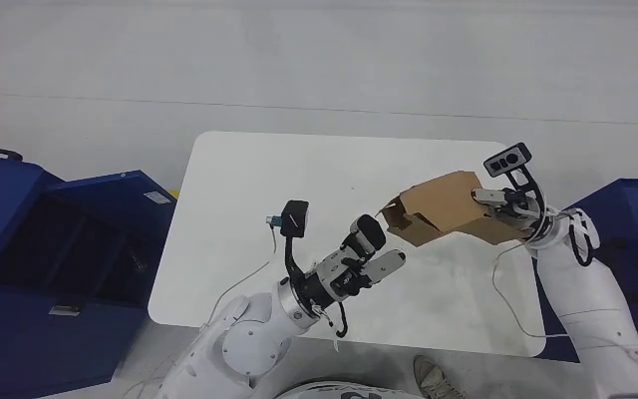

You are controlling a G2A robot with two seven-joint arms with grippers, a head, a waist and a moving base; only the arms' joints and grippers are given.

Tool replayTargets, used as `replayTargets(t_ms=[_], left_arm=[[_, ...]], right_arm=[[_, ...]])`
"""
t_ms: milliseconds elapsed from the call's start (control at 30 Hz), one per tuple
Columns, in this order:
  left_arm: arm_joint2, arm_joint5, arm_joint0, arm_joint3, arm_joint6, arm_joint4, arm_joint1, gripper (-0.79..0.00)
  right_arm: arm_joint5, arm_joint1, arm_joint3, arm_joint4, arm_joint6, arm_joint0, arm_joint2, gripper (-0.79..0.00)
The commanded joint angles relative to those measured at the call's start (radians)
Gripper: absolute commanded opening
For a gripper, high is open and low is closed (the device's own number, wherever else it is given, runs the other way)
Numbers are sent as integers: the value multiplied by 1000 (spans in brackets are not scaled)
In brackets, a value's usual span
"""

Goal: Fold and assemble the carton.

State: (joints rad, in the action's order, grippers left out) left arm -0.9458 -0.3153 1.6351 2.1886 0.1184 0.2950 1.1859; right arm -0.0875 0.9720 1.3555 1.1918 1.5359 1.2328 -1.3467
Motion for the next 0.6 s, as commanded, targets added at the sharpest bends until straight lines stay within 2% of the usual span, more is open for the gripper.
replayTargets(t_ms=[0, 133, 333, 467, 567], left_arm=[[4, -1, -6, -2, 12, -14, 1, 0], [-1, -17, -15, -15, -5, 27, 2, 0], [-50, 10, 7, -32, -163, 193, 4, 0], [-49, 16, 9, -37, -156, 188, 4, 0], [-57, 97, 3, -32, -33, 67, 3, 0]], right_arm=[[6, -2, 6, 4, 0, 5, 3, -785], [19, -4, 1, 32, 0, 12, 3, -785], [32, -8, -17, 27, 0, 6, -7, -785], [31, -8, -7, 20, -10, 9, -7, -785], [43, -8, 26, 19, -24, 25, -21, -785]])
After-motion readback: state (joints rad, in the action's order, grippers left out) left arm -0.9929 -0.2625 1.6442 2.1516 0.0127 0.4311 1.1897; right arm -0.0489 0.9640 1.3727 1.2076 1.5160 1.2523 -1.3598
